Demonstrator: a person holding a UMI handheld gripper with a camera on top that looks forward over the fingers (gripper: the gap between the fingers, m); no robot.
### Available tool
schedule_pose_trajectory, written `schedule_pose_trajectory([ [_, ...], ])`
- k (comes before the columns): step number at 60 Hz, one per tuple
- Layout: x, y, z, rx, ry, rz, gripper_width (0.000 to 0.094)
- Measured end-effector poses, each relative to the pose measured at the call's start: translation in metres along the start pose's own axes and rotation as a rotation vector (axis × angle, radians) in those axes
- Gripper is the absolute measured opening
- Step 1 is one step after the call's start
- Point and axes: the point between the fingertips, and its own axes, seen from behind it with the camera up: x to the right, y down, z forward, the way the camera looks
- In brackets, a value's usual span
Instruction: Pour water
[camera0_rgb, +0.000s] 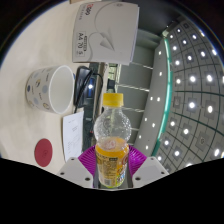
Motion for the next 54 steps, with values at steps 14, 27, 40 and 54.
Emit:
schedule_pose_trajectory([
  [14, -0.011, -0.014, 0.019, 0.059, 0.061, -0.315, 0.0388],
  [27, -0.007, -0.015, 0.022, 0.084, 0.05, -0.259, 0.0389],
  [40, 0.03, 0.0, 0.012, 0.069, -0.009, 0.276, 0.039],
  [54, 0.018, 0.019, -0.004, 0.011, -0.21, 1.03, 0.039],
])
